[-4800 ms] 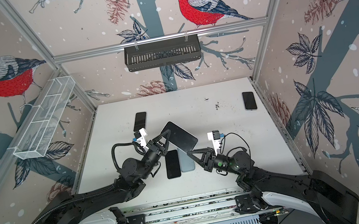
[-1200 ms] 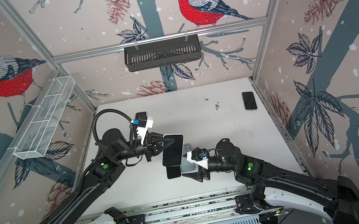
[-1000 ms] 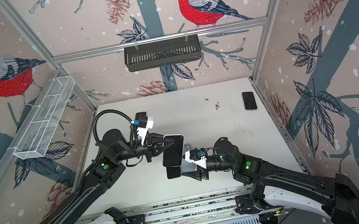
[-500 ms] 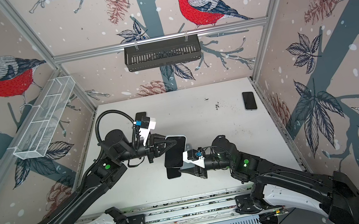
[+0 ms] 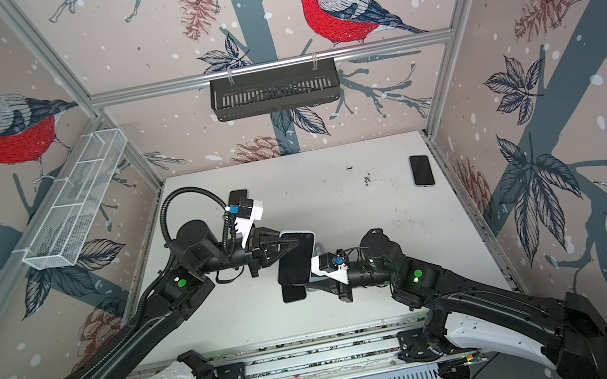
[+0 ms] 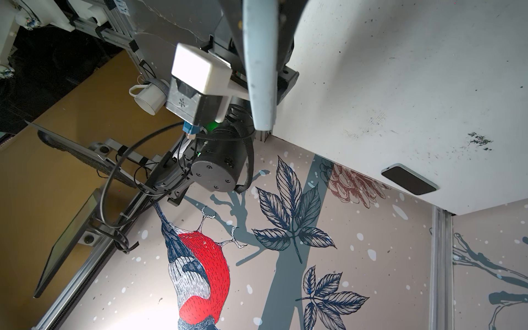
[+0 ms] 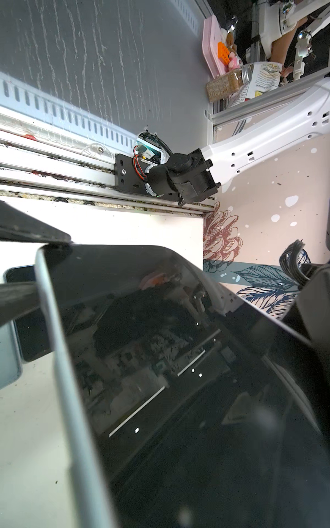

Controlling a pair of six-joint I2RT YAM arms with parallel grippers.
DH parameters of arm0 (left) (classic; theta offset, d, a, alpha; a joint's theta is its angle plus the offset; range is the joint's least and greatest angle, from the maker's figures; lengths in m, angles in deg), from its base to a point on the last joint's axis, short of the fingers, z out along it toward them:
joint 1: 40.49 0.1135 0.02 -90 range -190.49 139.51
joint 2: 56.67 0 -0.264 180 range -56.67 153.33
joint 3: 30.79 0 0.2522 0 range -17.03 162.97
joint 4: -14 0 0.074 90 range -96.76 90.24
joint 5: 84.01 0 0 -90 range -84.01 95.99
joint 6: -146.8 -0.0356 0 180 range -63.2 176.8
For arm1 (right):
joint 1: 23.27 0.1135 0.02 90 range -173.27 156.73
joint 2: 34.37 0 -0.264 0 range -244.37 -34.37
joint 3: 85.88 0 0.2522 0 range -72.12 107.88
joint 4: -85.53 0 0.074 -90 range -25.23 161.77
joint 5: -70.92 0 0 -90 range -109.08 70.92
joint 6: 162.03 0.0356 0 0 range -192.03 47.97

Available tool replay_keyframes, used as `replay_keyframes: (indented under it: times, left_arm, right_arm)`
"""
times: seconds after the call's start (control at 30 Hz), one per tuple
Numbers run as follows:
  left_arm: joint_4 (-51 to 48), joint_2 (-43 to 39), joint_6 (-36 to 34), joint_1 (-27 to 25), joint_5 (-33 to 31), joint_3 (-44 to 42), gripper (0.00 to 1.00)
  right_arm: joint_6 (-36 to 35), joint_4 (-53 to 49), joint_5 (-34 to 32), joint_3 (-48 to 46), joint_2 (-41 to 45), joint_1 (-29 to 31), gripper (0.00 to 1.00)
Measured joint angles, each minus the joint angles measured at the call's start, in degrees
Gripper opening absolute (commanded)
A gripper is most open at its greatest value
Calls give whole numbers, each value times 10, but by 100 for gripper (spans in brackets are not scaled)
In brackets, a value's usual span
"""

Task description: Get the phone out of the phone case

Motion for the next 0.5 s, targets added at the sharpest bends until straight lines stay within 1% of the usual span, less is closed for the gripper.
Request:
replay_keyframes:
  times: [0.07, 0.33, 0.5]
  left_arm:
    - [6, 0, 1, 0, 3, -2, 0]
    - [64, 21, 36, -8, 19, -22, 0]
    - [110, 38, 68, -18, 19, -31, 0]
  right_arm:
    - [0, -1, 4, 0, -1, 0, 17]
    - [-21, -14, 28, 0, -8, -3, 16]
    - [-51, -23, 33, 0, -10, -3, 12]
